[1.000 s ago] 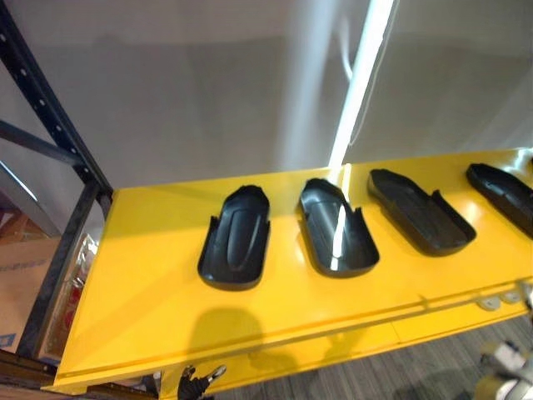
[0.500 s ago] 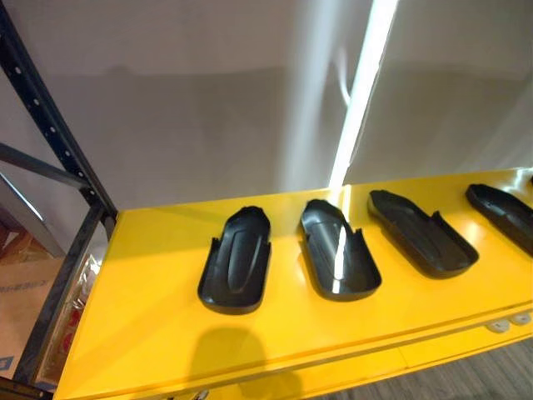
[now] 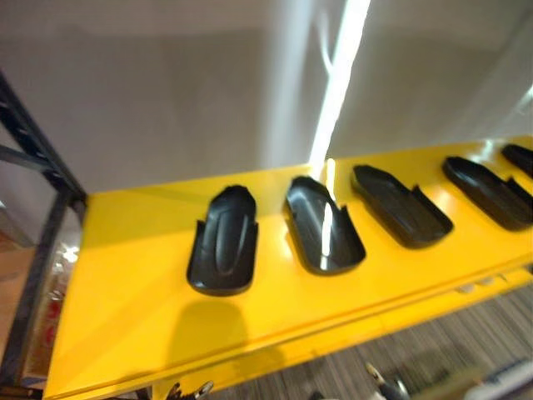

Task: Walk over and take plastic housings, then place them on the shelf

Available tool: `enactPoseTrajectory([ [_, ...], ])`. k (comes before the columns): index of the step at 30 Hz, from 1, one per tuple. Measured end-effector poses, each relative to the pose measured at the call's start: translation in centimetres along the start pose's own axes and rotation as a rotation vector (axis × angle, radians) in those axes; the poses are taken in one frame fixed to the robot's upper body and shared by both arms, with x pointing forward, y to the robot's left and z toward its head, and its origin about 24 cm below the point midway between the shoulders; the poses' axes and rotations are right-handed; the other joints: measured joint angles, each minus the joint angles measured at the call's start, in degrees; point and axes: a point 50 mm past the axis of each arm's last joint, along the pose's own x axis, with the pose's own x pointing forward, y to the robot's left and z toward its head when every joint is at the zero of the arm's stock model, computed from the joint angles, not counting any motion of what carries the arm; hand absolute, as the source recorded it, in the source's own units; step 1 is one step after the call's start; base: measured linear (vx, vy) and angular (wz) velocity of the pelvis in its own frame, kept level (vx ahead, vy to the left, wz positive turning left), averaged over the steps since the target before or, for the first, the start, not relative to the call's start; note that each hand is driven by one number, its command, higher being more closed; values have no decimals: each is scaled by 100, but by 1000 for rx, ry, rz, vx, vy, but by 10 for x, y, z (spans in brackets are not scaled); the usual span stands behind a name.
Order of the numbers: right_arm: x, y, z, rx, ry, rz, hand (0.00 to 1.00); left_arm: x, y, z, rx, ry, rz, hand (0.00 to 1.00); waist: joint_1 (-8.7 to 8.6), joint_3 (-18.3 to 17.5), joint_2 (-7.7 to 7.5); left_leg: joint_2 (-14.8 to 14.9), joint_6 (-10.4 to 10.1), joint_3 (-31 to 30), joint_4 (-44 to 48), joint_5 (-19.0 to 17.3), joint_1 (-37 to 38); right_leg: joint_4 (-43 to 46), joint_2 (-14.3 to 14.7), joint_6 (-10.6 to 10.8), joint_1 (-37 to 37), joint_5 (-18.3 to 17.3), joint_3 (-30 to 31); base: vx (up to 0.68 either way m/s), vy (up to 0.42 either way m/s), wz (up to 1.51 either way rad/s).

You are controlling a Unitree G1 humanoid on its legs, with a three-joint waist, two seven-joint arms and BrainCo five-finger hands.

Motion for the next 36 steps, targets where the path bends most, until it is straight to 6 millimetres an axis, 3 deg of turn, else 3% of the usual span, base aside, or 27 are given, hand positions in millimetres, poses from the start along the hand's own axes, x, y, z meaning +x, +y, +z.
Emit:
enactPoseTrajectory([
  [2, -3, -9, -11, -23, 36, -22, 0, 2, 6, 5, 6, -12, 12, 0, -22, 4, -118, -16, 41, -131, 194, -23, -42, 1325, -91, 72, 98, -638, -65, -69, -10, 19],
  [3, -5, -15, -17, -41, 56, -33, 0, 3, 8, 6, 10, -15, 14, 0, -18, -8, -149, -86, 51, -211, 236, -16, -86, 1595, -172, 78, 283, -761, -68, -18, -45, 36],
  [4, -5, -16, -20, -56, 65, -32, 0, 3, 10, 6, 9, -16, 17, 0, -20, -16, -161, -148, 75, -268, 261, 0, -136, 1541, -232, 96, 386, -837, -63, -30, -109, 31],
  [5, -6, -15, -24, -79, 88, -23, 0, 3, 12, 5, 10, -14, 26, 0, -14, -61, -215, -284, 89, -336, 336, 48, -290, 1120, -340, 184, 545, -1147, -41, -42, -119, 21],
  [9, -2, -10, -25, -107, 112, -3, 0, -1, 11, -8, 0, 25, 26, 0, 134, -96, 57, -179, 13, -436, 590, 188, -745, -173, -217, 229, 908, -1427, -110, -64, -145, -5],
  [11, 1, -1, -18, -139, 98, 32, 0, -2, 11, -8, -10, 26, 27, 0, 126, 18, 152, 23, -43, -512, 757, 218, -823, -483, -62, 224, 1083, -1423, -172, -118, -187, -10],
  [14, 3, -5, -15, -148, 91, 27, 0, -3, 10, -11, -8, 29, 23, 0, 108, 98, 170, 139, -239, -809, 576, 410, -766, -534, 168, 118, 1171, -1358, -240, -99, -119, 11],
  [20, 5, -23, -12, -158, 96, -16, 0, -2, 6, -6, -21, 14, 15, 0, 100, 250, 136, -131, -250, -973, -341, 1238, -681, -330, 46, -41, 932, -1326, -535, -134, -70, 26],
  [22, 5, -26, -12, -156, 100, -24, 0, -1, 9, -6, -30, 16, 23, 0, 76, 278, 80, -336, -280, -1212, -805, 1527, -600, -284, -120, -112, 795, -1327, -734, -173, -7, 30],
  [25, 5, -35, -13, -124, 111, -58, 0, -3, 6, -11, -78, 34, 28, 0, 87, 271, 124, -395, -205, -1238, 463, 698, -573, -260, -307, -79, 856, -1286, -820, -149, 94, 12],
  [28, 5, -42, -11, -113, 109, -76, 0, -5, 4, -18, -60, 62, 11, 0, -16, 180, 275, -531, -178, -1235, -280, 336, -141, -455, -321, 116, 843, -1148, -827, -64, 174, 13],
  [30, -3, -39, -31, -73, 167, -75, 0, -3, 11, -15, 1, 50, 1, 0, -42, 24, 45, -878, -8, -1226, -829, 634, -49, -947, -494, 195, 944, -824, -850, -15, 213, 15],
  [32, -6, -42, -39, -69, 189, -74, 0, -2, 13, -13, 57, 49, -18, 0, -52, -27, -45, -1052, 68, -1227, -1021, 703, 48, -1215, -609, 274, 1115, -661, -884, 62, 165, 9],
  [34, -8, -45, -42, -69, 199, -81, 0, -2, 10, -11, 98, 43, -39, 0, -59, -74, -100, -1204, 134, -1234, -1186, 745, 196, -1374, -717, 320, 1264, -609, -923, 77, 132, 7],
  [35, -7, -41, -39, -111, 188, -53, 0, -9, -3, -25, 156, 58, -102, 0, -49, -416, 56, -1210, 109, -1357, -2182, 1281, 694, -1610, -555, 313, 1458, -506, -1272, 53, 46, 4],
  [36, -6, -40, -37, -110, 185, -49, 0, -8, -2, -23, 158, 55, -100, 0, -49, -399, 32, -1209, 108, -1359, -2181, 1281, 683, -1641, -548, 310, 1467, -488, -1275, 42, -7, 2],
])
